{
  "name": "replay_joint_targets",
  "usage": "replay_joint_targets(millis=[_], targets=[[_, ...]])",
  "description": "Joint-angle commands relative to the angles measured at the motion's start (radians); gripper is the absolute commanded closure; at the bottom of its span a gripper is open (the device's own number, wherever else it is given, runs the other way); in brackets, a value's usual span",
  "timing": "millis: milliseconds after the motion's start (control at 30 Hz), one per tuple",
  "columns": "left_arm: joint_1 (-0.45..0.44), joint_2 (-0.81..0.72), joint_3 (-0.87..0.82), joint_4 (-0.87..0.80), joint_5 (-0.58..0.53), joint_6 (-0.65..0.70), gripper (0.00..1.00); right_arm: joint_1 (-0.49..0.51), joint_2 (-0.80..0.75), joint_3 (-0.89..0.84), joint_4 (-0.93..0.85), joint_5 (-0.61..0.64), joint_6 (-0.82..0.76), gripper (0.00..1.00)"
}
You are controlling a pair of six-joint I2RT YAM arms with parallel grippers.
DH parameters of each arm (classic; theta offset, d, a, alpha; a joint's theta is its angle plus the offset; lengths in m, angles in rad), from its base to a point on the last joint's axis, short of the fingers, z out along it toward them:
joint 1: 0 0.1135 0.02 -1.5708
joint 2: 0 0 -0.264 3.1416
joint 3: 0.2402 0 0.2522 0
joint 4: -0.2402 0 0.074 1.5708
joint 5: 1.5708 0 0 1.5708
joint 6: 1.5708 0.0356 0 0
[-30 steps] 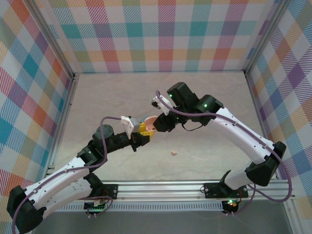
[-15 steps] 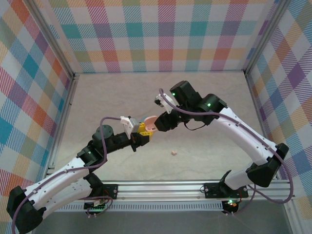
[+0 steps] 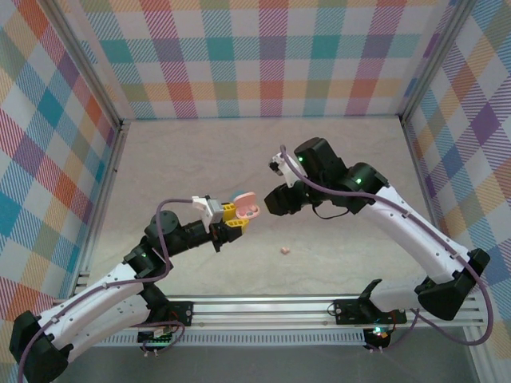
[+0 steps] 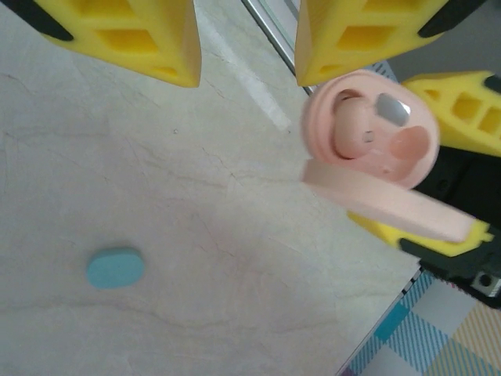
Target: Insert the wireless bluetooth earbuds into the charging case
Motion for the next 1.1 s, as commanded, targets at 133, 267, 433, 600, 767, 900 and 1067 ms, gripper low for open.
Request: replay_joint_targets(millis=[133,267,433,600,767,900,1067], targets=[[-0.007,-0.012,0.041,0.002,0.061,0.073,0.78,-0.108,-0.061,-0.056,0.068,-0.085,0.121,0.65],[-0.007,-0.003,0.055,-0.001,0.054,0.085,0.78,-0.164,-0.072,-0.142,0.061,-0.107,0.172,0.65],[-0.008,0.024,0.074,-0.013,0.052,0.086,0.78,-0.173,-0.048,-0.286,0.093,-0.138,0.255,0.65],[-0.007,0.037,0.084,-0.06,0.035,0.085,0.78,-0.172,-0.047,-0.301,0.134,-0.182,0.276,0.67],[-0.008,0.043,0.093,-0.104,-0.009,0.071,0.78,-0.169,-0.166,-0.305,0.23,-0.174,0.252,0.71],[-0.008,0.069,0.099,-0.103,-0.017,0.056,0.78,-0.129,-0.218,-0.282,0.249,-0.153,0.231,0.69],[-0.007,0.1,0.107,-0.091,-0.003,0.05,0.78,-0.034,-0.181,-0.185,0.196,-0.097,0.143,0.62]])
